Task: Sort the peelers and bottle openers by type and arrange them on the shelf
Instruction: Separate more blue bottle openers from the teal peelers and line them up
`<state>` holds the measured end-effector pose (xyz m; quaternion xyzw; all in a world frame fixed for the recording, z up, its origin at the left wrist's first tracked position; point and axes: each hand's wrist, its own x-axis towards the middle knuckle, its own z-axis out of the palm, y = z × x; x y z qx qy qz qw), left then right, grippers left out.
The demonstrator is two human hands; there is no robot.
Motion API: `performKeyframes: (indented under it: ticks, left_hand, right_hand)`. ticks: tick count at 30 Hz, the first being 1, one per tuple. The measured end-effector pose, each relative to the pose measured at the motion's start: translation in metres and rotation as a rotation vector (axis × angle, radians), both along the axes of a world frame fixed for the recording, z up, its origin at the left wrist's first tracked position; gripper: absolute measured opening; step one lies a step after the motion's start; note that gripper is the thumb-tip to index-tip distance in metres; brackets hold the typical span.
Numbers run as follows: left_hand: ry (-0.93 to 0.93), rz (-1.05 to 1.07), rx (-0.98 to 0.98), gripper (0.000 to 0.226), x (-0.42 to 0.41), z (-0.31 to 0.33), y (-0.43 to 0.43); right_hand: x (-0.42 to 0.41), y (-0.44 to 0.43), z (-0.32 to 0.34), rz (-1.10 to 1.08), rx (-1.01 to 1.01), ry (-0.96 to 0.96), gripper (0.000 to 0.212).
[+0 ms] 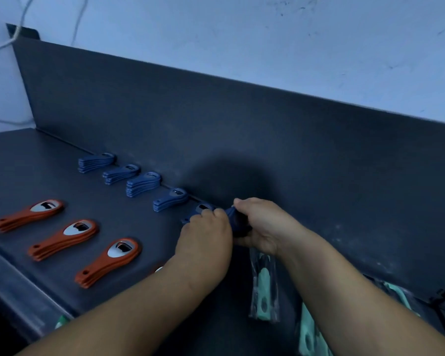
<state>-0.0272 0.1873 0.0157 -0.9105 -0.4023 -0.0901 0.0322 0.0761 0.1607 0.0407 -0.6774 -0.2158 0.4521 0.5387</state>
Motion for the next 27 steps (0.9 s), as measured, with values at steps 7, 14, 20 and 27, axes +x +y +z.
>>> performKeyframes:
  ticks: [7,14,20,27]
  left_hand:
    - [0.077,0.048,0.005,0.029,0.014,-0.004,0.01]
    - [0.096,0.134,-0.221,0.037,0.033,-0.019,0.026]
    - [0.083,0.217,-0.402,0.051,0.053,-0.02,0.03]
    - [0.067,0.256,-0.306,0.055,0.067,-0.026,0.018]
  right_hand:
    - [0.013,0.022,-0.009,0.016,-0.074,-0.046,0.018]
    - [0.032,0.019,-0.005,0.022,-0.135,-0.047,0.046]
    - [0.055,-0.004,-0.007,-0.001,-0.096,-0.165,0.065]
    - [0.068,-0.033,-0.005,0.045,-0.088,-0.245,0.058]
